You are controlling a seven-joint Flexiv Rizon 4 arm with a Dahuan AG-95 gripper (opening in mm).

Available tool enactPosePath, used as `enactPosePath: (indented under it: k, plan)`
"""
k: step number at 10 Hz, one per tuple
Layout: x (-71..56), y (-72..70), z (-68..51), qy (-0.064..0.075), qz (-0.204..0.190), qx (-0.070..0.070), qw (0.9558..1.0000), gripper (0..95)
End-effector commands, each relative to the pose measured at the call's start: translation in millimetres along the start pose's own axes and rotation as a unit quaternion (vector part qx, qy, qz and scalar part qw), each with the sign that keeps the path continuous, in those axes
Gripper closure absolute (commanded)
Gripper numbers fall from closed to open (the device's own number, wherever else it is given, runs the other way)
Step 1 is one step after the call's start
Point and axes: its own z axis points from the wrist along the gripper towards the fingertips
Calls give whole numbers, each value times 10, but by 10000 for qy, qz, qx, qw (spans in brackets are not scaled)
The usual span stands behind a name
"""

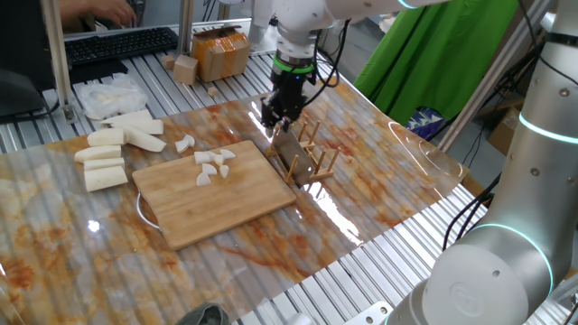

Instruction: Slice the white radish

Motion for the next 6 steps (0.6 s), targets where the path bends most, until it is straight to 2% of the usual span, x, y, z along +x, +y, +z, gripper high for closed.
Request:
enactPosePath:
  k: [1,4,6]
  plan:
    - [-24,174,-34,-15,-32,2,10000,950]
    - [-88,318,-11,-43,-42,18,10000,950]
    - [-104,350,-3,-54,-36,28,10000,950]
